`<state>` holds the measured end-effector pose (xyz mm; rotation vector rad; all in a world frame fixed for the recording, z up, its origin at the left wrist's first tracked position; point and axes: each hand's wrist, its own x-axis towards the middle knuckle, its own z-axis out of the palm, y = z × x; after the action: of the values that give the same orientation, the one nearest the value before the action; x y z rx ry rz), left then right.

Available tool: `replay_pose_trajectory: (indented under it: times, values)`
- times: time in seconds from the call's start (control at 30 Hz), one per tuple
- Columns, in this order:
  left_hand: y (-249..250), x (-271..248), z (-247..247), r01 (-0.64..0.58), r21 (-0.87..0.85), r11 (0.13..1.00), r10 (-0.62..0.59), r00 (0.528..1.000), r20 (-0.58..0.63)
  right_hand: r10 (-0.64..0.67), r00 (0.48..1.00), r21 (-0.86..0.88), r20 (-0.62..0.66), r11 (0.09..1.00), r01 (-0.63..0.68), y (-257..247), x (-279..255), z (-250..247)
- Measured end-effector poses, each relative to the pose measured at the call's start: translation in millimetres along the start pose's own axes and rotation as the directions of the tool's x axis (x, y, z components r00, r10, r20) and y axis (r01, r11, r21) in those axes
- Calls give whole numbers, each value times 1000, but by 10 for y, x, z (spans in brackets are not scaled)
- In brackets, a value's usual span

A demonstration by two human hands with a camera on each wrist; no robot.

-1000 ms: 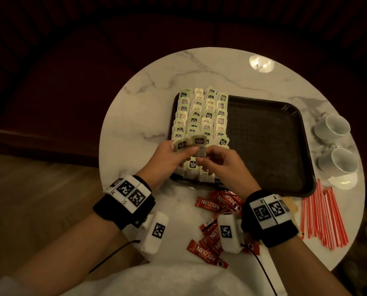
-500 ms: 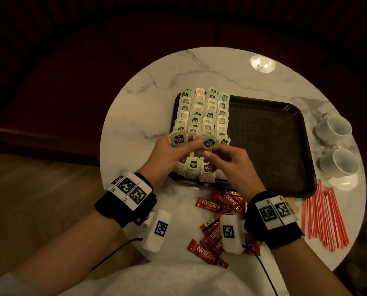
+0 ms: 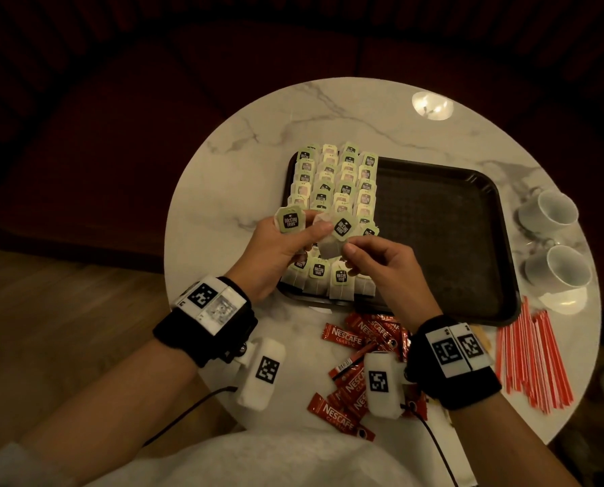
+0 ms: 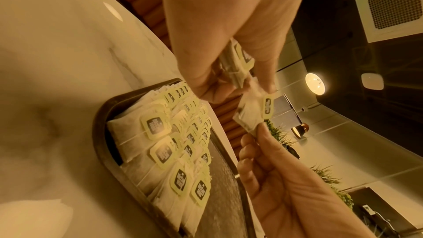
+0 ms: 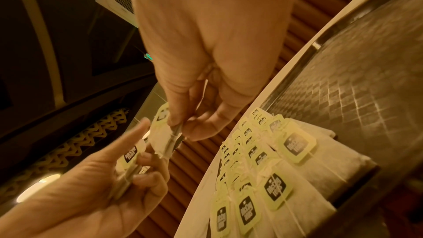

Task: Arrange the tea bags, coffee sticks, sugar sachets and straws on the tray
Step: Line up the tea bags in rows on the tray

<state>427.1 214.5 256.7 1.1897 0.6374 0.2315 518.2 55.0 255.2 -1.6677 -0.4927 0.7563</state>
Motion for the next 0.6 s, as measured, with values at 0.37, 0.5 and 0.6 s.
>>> replay_pose_trajectory:
  times: [0.37, 0.5, 0.6]
  values:
    - [18, 8, 44, -71, -14, 997, 70, 997, -13, -24, 1000, 21, -13, 999, 25, -47, 16, -53]
    - [27, -2, 64, -64, -37, 997, 65, 998, 17, -45, 999, 13, -30, 999, 46, -50, 25, -37]
    - [22, -6, 68, -60, -42, 997, 62, 997, 49, -78, 997, -63, 4, 995, 78, -42, 21, -32]
